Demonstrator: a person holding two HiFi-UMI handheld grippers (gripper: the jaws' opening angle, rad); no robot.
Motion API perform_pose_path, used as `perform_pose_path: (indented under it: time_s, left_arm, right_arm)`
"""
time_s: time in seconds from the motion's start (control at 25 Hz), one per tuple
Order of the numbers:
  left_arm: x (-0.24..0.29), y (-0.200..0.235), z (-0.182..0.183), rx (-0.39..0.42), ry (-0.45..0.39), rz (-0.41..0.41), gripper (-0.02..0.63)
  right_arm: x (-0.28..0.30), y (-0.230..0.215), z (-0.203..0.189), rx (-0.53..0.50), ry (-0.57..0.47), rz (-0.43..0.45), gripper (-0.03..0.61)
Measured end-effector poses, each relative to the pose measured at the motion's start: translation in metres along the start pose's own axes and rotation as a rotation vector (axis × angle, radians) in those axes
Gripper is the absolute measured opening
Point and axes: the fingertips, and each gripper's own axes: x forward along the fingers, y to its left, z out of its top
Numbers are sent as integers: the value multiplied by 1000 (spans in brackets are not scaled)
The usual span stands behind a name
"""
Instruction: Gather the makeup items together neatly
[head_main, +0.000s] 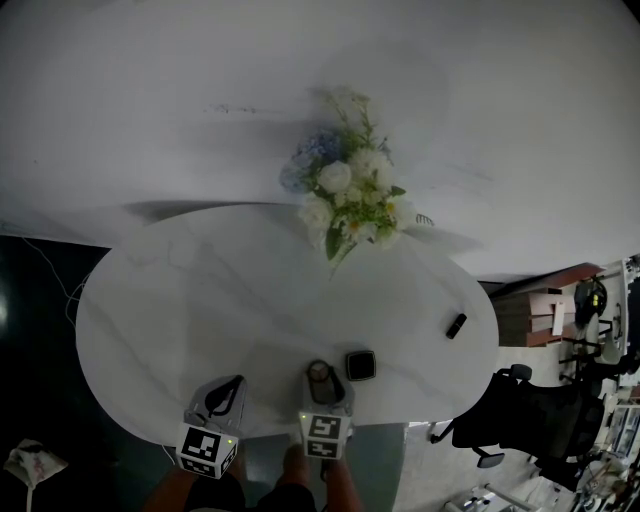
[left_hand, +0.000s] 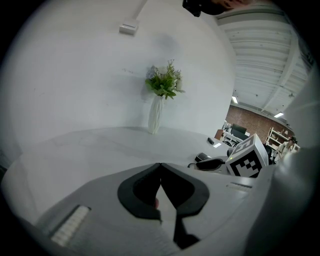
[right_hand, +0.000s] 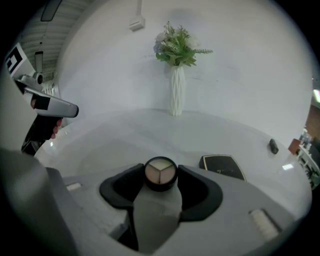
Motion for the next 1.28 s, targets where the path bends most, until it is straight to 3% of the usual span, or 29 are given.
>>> perform_pose_path:
  time_s: [0.72, 1.28]
  left_arm:
    - [-12, -6, 28, 28, -59, 15, 11]
    - [-47, -48, 151, 116, -284, -6, 11]
  right_arm:
    - [-23, -6, 28, 29, -98, 10, 273]
    - [-140, -50, 150, 26, -384, -44, 272]
